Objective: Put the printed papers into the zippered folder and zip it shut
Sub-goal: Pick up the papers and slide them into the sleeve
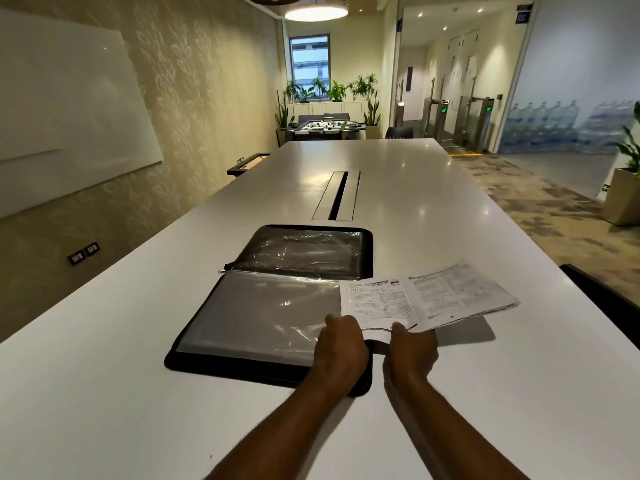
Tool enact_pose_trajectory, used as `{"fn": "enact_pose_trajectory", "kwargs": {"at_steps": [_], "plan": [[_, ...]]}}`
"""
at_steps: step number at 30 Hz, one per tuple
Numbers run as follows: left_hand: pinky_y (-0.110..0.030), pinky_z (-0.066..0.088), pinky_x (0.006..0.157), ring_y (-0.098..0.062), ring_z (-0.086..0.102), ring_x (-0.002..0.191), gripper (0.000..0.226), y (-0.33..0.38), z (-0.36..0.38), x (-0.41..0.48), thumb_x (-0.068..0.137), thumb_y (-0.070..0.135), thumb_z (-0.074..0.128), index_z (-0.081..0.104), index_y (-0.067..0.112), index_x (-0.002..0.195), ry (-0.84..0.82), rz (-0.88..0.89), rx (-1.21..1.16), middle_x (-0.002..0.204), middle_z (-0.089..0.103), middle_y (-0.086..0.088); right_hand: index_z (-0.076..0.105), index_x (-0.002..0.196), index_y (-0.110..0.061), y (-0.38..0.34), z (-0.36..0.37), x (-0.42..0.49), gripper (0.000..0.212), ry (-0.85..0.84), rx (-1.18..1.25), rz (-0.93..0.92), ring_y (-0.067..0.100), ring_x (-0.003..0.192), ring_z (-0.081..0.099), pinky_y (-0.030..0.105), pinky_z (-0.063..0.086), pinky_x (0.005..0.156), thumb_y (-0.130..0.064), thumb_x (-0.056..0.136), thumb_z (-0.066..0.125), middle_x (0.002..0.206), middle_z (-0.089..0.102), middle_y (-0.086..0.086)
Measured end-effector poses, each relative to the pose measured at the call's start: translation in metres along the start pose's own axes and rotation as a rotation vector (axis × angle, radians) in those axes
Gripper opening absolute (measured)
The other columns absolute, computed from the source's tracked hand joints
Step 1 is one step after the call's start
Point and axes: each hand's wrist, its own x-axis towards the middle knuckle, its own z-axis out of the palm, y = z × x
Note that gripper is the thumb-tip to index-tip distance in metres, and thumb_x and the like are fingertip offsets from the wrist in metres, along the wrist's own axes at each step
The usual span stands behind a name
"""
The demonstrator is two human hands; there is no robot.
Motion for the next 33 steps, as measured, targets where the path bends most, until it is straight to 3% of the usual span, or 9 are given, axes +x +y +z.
{"fn": "enact_pose_trajectory", "kwargs": {"at_steps": [8, 14, 18, 20, 22, 26, 28, 30, 33], "plan": [[-0.031, 0.048, 0.077, -0.028, 0.059, 0.098, 0.035, -0.002, 0.004, -0.009, 0.088, 0.008, 0.054, 0.047, 0.013, 0.121, 0.102, 0.028, -0.094, 0.117, 0.045, -0.011, 0.058, 0.128, -0.024, 0.012, 0.009, -0.013, 0.050, -0.049, 0.076, 0.009, 0.028, 0.105, 0.067, 0.046, 0.054, 0.095, -0.015, 0.079, 0.067, 0.122, 0.069, 0.002], [-0.033, 0.051, 0.086, -0.024, 0.056, 0.105, 0.049, -0.007, 0.007, -0.011, 0.088, 0.031, 0.055, 0.041, 0.023, 0.134, 0.093, 0.131, -0.126, 0.125, 0.041, -0.008, 0.057, 0.129, -0.027, 0.019, 0.013, -0.023, 0.052, -0.168, 0.107, -0.033, 0.022, 0.105, 0.068, 0.045, 0.055, 0.095, -0.013, 0.080, 0.070, 0.120, 0.070, -0.002], [-0.044, 0.028, 0.110, -0.030, 0.029, 0.132, 0.083, -0.041, 0.010, -0.001, 0.079, 0.034, 0.063, 0.019, 0.023, 0.149, 0.086, 0.258, 0.221, 0.148, 0.026, -0.012, 0.060, 0.128, -0.026, 0.022, 0.013, -0.027, 0.052, -0.174, 0.135, -0.005, 0.023, 0.104, 0.068, 0.045, 0.055, 0.095, -0.016, 0.079, 0.073, 0.119, 0.071, -0.002], [-0.053, 0.011, 0.117, -0.032, 0.014, 0.142, 0.087, -0.054, 0.014, 0.002, 0.081, 0.034, 0.062, 0.013, 0.019, 0.151, 0.046, 0.272, 0.340, 0.157, 0.014, -0.013, 0.063, 0.125, -0.024, 0.023, 0.013, -0.029, 0.049, -0.184, 0.154, 0.021, 0.025, 0.102, 0.069, 0.046, 0.055, 0.094, -0.016, 0.077, 0.075, 0.116, 0.072, 0.000], [-0.050, 0.004, 0.118, -0.028, 0.010, 0.146, 0.079, -0.060, 0.023, 0.005, 0.088, 0.029, 0.058, 0.014, 0.015, 0.151, 0.043, 0.284, 0.342, 0.159, 0.014, -0.014, 0.064, 0.123, -0.023, 0.022, 0.012, -0.029, 0.048, -0.233, 0.169, 0.040, 0.025, 0.102, 0.069, 0.046, 0.056, 0.093, -0.015, 0.077, 0.075, 0.114, 0.073, -0.002], [-0.042, 0.026, 0.116, -0.030, 0.036, 0.138, 0.064, -0.060, 0.026, 0.011, 0.089, 0.025, 0.064, 0.037, 0.005, 0.143, 0.137, 0.362, 0.314, 0.149, 0.038, -0.020, 0.067, 0.119, -0.029, 0.015, 0.004, -0.029, 0.044, -0.460, 0.311, 0.102, 0.020, 0.092, 0.074, 0.035, 0.061, 0.072, -0.008, 0.081, 0.073, 0.106, 0.076, -0.007], [-0.039, 0.049, 0.097, -0.030, 0.063, 0.112, 0.055, -0.059, 0.025, 0.012, 0.070, 0.017, 0.082, 0.063, 0.003, 0.120, 0.219, 0.435, 0.292, 0.123, 0.064, -0.020, 0.066, 0.120, -0.025, 0.006, -0.008, -0.024, 0.035, -0.514, 0.374, 0.133, 0.022, 0.093, 0.074, 0.031, 0.060, 0.066, -0.018, 0.086, 0.072, 0.105, 0.077, -0.004], [-0.035, 0.058, 0.081, -0.026, 0.072, 0.091, 0.051, -0.060, 0.023, 0.012, 0.054, 0.010, 0.090, 0.073, 0.004, 0.101, 0.305, 0.496, 0.310, 0.100, 0.074, -0.015, 0.066, 0.119, -0.019, -0.004, -0.028, -0.008, 0.037, -0.496, 0.409, 0.182, 0.025, 0.096, 0.073, 0.034, 0.060, 0.069, -0.040, 0.088, 0.067, 0.105, 0.077, 0.003], [-0.037, 0.058, 0.081, -0.028, 0.072, 0.090, 0.050, -0.065, 0.022, 0.013, 0.053, 0.001, 0.087, 0.072, 0.001, 0.100, 0.373, 0.546, 0.293, 0.098, 0.074, -0.016, 0.066, 0.108, -0.016, -0.016, -0.074, 0.036, 0.038, -0.315, 0.569, 0.314, 0.024, 0.099, 0.069, 0.039, 0.060, 0.065, -0.048, 0.088, 0.063, 0.101, 0.076, 0.006]]}}
